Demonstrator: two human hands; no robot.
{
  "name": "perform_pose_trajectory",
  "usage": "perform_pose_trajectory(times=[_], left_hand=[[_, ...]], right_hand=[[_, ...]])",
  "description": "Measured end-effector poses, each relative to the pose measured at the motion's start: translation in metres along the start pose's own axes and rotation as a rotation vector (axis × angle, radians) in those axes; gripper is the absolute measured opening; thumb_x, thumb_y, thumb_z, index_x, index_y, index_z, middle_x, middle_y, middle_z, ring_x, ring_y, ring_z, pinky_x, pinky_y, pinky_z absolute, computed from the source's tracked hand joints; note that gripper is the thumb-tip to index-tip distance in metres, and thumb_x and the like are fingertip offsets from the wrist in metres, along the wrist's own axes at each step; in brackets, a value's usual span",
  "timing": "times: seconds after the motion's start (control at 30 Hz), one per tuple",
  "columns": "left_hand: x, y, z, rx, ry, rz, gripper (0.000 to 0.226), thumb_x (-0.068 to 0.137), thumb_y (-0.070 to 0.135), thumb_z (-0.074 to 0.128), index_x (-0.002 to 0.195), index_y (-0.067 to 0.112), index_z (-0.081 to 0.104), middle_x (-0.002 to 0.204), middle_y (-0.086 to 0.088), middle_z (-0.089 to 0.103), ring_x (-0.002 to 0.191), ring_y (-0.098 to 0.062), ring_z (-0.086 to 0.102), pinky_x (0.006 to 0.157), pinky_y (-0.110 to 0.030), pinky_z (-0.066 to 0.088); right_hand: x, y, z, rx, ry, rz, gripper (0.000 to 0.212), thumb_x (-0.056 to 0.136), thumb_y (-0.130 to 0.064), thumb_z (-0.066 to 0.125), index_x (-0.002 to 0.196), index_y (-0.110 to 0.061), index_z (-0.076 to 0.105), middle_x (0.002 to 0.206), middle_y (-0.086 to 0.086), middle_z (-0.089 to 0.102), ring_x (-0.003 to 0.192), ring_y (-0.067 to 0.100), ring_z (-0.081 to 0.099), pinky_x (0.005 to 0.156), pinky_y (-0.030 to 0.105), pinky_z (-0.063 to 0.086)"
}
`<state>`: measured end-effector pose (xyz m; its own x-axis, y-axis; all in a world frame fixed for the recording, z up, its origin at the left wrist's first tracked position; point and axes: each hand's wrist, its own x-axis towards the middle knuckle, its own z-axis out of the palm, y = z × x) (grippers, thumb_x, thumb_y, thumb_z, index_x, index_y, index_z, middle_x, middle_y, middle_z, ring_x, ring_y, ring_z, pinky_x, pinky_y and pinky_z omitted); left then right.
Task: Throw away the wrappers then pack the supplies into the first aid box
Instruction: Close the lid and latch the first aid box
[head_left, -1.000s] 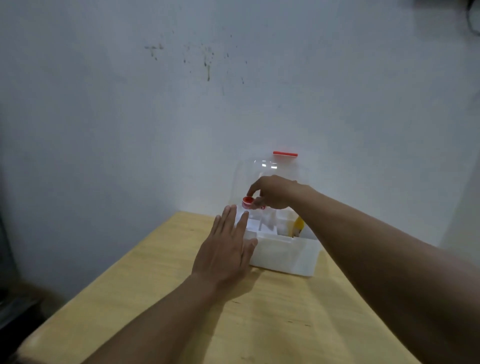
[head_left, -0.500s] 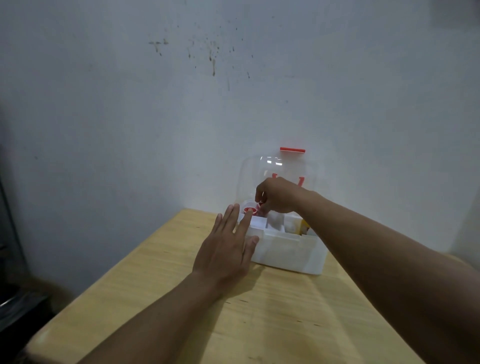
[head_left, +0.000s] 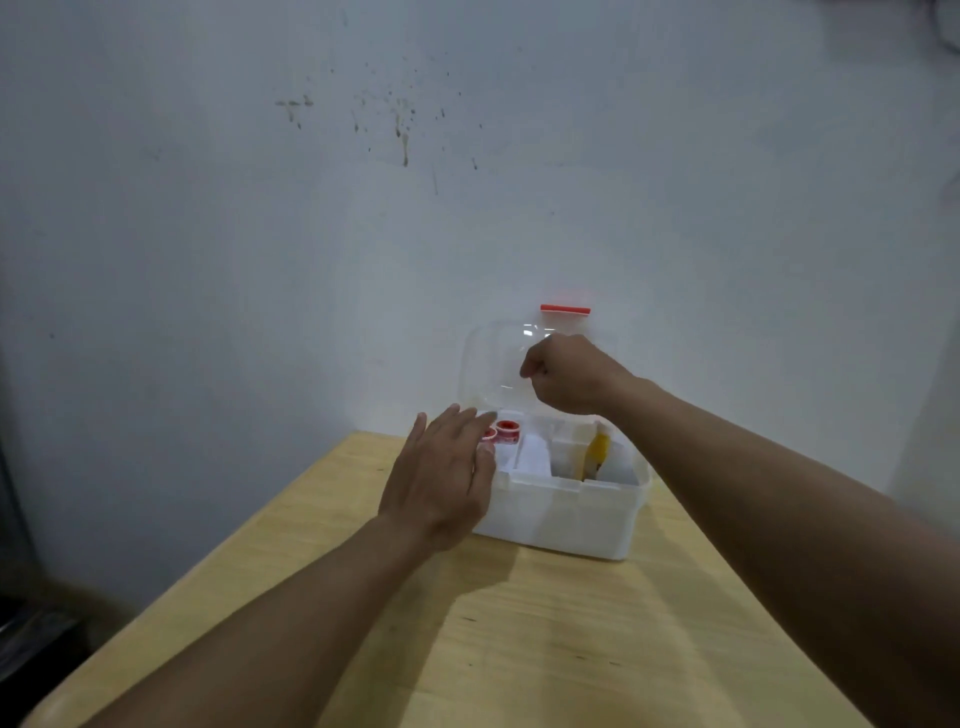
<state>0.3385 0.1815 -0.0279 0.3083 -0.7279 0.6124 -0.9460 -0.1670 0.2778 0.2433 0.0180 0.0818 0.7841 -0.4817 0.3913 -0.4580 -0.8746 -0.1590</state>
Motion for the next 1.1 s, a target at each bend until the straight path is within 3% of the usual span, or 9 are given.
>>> perform_pose_trajectory(times=[0.2, 0.4, 0.53, 0.6, 0.7, 0.73, 0.8, 0.87, 1.1], left_hand=[[0.078, 0.012, -0.005, -0.073, 0.073, -0.058, 0.048, 0.101, 0.029, 0.032, 0.149, 0.021, 0.037, 0.156, -0.004, 0.037, 0.143, -0.021, 0.032, 0.117, -0.041, 0.029], [0.125, 0.014, -0.003, -0.024, -0.041, -0.128, 0.062, 0.097, 0.026, 0.036, 0.156, 0.021, 0.014, 0.164, -0.008, 0.012, 0.148, -0.030, 0.017, 0.119, -0.049, 0.020], [0.125, 0.017, -0.005, -0.039, 0.016, -0.154, 0.062, 0.098, 0.030, 0.040, 0.155, 0.021, 0.017, 0.161, -0.011, 0.020, 0.141, -0.033, 0.030, 0.113, -0.051, 0.030], [0.120, 0.019, -0.010, -0.031, 0.059, -0.160, 0.059, 0.099, 0.034, 0.040, 0.154, 0.023, 0.021, 0.154, -0.011, 0.027, 0.135, -0.031, 0.037, 0.107, -0.048, 0.036], [0.112, 0.022, -0.023, -0.045, 0.100, -0.172, 0.052, 0.101, 0.039, 0.035, 0.150, 0.024, 0.035, 0.143, -0.011, 0.036, 0.126, -0.028, 0.043, 0.101, -0.045, 0.042], [0.107, 0.022, -0.026, -0.057, 0.110, -0.172, 0.050, 0.101, 0.040, 0.033, 0.147, 0.024, 0.040, 0.141, -0.010, 0.039, 0.125, -0.028, 0.045, 0.100, -0.044, 0.044], [0.096, 0.024, -0.033, -0.085, 0.128, -0.168, 0.045, 0.101, 0.040, 0.032, 0.140, 0.025, 0.048, 0.138, -0.008, 0.044, 0.122, -0.027, 0.049, 0.098, -0.043, 0.045], [0.083, 0.026, -0.038, -0.115, 0.133, -0.162, 0.039, 0.102, 0.037, 0.031, 0.132, 0.023, 0.051, 0.136, -0.007, 0.050, 0.118, -0.027, 0.053, 0.094, -0.040, 0.045], [0.024, 0.026, -0.035, -0.192, 0.099, -0.161, 0.039, 0.100, 0.032, 0.035, 0.124, 0.022, 0.063, 0.130, -0.001, 0.063, 0.120, -0.022, 0.056, 0.098, -0.035, 0.043]], right_hand=[[-0.007, 0.025, -0.031, -0.136, 0.298, 0.091, 0.038, 0.089, -0.017, 0.046, 0.122, -0.009, 0.062, 0.124, 0.014, 0.061, 0.113, 0.031, 0.055, 0.091, 0.045, 0.051], [-0.003, 0.041, -0.033, -0.115, 0.229, 0.261, 0.039, 0.095, -0.019, 0.045, 0.133, -0.009, 0.044, 0.128, 0.018, 0.057, 0.117, 0.039, 0.051, 0.093, 0.050, 0.046], [-0.003, 0.043, -0.041, -0.086, 0.245, 0.254, 0.038, 0.095, -0.012, 0.046, 0.133, -0.007, 0.045, 0.127, 0.018, 0.057, 0.115, 0.039, 0.053, 0.093, 0.049, 0.046], [-0.009, 0.042, -0.045, -0.071, 0.260, 0.242, 0.032, 0.098, -0.016, 0.044, 0.126, -0.006, 0.053, 0.125, 0.018, 0.054, 0.113, 0.039, 0.053, 0.091, 0.048, 0.047], [-0.022, 0.041, -0.048, -0.115, 0.215, 0.193, 0.021, 0.095, -0.012, 0.042, 0.082, -0.011, 0.059, 0.099, 0.014, 0.055, 0.103, 0.039, 0.052, 0.071, 0.040, 0.042], [-0.028, 0.039, -0.049, -0.120, 0.187, 0.191, 0.022, 0.094, -0.012, 0.042, 0.079, -0.011, 0.058, 0.098, 0.013, 0.055, 0.103, 0.038, 0.051, 0.070, 0.040, 0.041], [-0.044, 0.031, -0.053, -0.083, 0.136, 0.188, 0.025, 0.098, -0.023, 0.045, 0.108, -0.011, 0.065, 0.117, 0.015, 0.054, 0.111, 0.038, 0.047, 0.083, 0.044, 0.045], [-0.064, 0.022, -0.058, -0.018, 0.094, 0.207, 0.037, 0.101, -0.035, 0.045, 0.132, -0.017, 0.054, 0.133, 0.016, 0.045, 0.121, 0.036, 0.044, 0.095, 0.045, 0.041], [-0.120, 0.009, -0.039, -0.002, -0.038, 0.238, 0.047, 0.097, -0.044, 0.053, 0.138, -0.022, 0.045, 0.138, 0.012, 0.045, 0.123, 0.031, 0.048, 0.098, 0.042, 0.043]])
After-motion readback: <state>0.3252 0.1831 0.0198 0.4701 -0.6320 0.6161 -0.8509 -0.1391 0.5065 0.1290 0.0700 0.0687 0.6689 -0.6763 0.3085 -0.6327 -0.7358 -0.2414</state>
